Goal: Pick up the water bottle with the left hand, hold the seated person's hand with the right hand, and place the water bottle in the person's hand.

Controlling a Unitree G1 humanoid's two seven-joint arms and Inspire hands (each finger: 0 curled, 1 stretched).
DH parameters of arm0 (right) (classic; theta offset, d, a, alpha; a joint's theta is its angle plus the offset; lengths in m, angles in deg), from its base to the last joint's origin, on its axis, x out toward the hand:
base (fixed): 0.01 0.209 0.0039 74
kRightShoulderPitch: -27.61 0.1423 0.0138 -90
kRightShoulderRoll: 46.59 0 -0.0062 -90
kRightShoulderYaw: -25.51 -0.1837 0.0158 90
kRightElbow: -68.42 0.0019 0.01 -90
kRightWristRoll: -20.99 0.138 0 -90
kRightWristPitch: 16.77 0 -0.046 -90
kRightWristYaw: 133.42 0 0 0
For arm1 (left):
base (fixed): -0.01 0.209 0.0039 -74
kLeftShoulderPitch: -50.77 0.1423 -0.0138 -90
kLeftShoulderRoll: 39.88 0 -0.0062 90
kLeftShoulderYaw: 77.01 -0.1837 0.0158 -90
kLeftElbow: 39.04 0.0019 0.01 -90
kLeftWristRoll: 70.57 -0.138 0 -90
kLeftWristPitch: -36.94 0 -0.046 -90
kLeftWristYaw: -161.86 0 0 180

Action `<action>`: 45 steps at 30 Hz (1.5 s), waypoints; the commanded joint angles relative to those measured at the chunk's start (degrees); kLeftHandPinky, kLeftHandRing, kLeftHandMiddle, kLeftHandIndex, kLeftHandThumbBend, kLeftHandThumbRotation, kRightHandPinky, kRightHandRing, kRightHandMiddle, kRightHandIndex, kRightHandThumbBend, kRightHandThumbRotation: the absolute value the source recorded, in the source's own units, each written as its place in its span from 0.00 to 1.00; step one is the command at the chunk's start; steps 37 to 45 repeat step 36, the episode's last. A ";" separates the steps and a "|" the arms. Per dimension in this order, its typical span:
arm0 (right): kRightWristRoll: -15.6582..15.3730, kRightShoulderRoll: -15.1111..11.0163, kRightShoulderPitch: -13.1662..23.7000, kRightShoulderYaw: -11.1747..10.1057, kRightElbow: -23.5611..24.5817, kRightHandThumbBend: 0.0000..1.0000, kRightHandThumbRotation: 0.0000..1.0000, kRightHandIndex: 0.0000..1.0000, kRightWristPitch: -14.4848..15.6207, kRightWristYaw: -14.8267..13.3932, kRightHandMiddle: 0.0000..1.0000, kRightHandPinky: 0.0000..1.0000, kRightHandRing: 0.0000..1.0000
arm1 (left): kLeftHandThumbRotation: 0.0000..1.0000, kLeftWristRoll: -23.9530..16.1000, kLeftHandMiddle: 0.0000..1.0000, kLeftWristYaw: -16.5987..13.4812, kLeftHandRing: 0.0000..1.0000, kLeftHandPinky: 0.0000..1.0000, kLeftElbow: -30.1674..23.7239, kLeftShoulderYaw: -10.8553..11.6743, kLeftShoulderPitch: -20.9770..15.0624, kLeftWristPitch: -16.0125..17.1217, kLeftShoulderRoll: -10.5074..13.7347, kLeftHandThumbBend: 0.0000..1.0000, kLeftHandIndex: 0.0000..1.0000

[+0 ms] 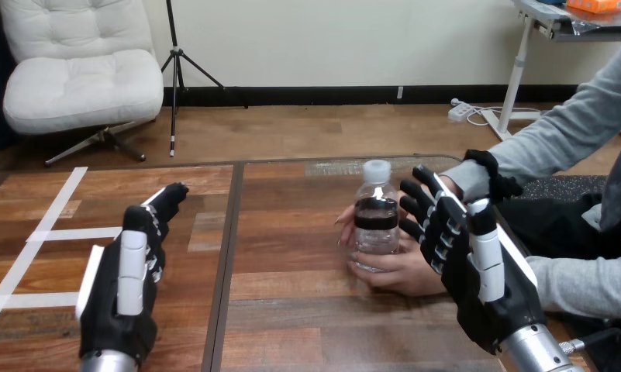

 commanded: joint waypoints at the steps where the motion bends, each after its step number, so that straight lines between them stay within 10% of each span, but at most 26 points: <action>1: 2.74 2.48 2.26 -3.31 11.69 1.00 1.00 1.00 0.61 -1.46 1.00 1.00 1.00 | 1.00 -0.44 0.89 0.67 0.93 1.00 -10.44 -0.70 -1.29 2.62 0.36 0.81 0.81; 45: 1.12 6.36 1.75 -5.83 13.98 1.00 1.00 1.00 2.60 -0.96 1.00 1.00 1.00 | 1.00 0.07 0.88 0.20 0.92 1.00 -11.23 -1.10 -2.91 1.94 -1.20 0.81 0.81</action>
